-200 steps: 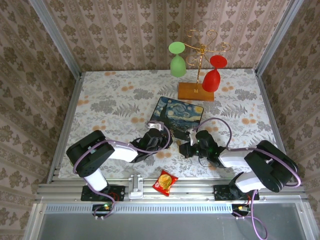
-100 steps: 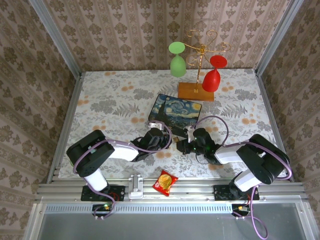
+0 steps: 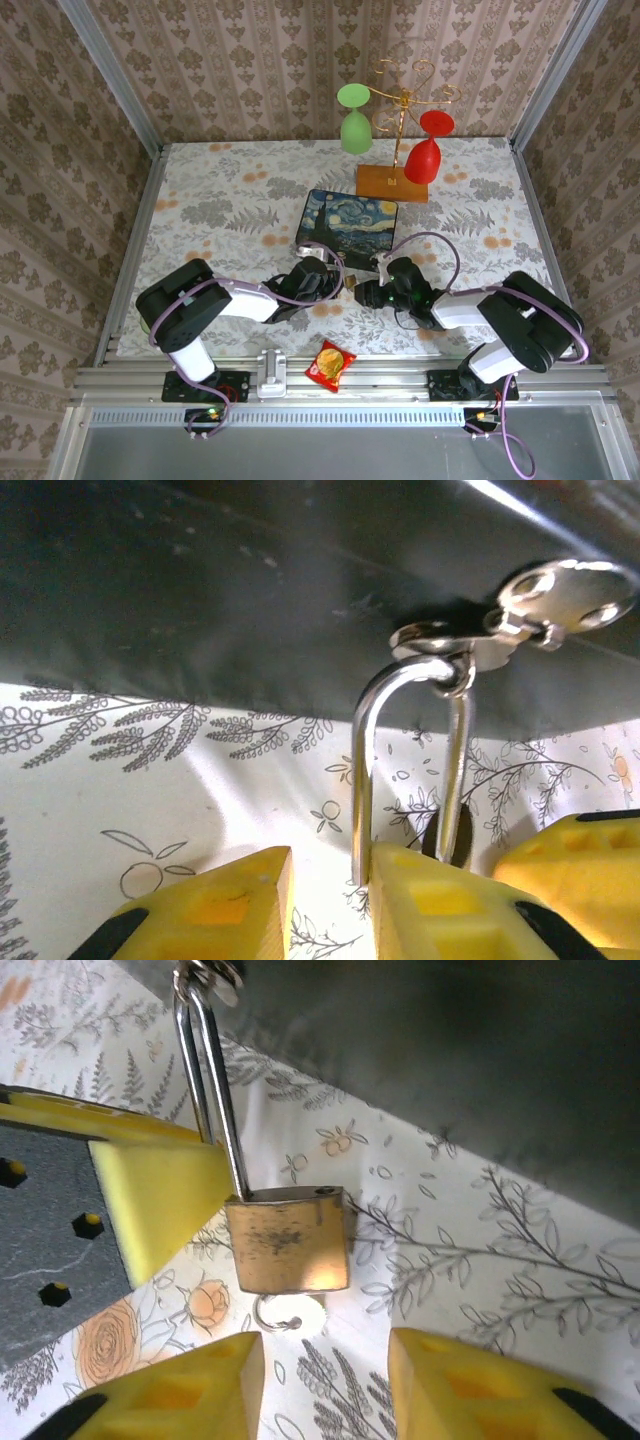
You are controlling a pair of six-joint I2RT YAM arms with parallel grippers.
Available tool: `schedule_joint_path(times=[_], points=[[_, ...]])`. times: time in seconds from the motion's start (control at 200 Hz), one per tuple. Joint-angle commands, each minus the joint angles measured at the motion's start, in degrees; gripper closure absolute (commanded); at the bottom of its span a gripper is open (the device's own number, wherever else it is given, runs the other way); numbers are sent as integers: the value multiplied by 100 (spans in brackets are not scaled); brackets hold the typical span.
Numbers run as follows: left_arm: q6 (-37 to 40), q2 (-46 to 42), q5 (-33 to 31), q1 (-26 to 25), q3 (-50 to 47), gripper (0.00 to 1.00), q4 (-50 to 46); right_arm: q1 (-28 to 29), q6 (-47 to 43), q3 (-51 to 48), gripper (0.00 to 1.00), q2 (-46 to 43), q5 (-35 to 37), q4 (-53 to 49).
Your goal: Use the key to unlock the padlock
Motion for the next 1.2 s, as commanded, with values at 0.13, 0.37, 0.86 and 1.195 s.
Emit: schedule_joint_path(times=[0.13,0.37,0.86,1.195], points=[[102,-27,5,39,-35,73,-163,-70,90,148,54,-181,413,-1409],[310,-1081,-305,66,-210,61,-800,-32,342,547,51,-421,821,-1680],[1824,-2608,-52,847,274,51,-2493,180,254,1609,48,312,713,-1638],[1516,-2638,56,910,-202,50,-2020,367,46,1847,57,741,681,-1531]])
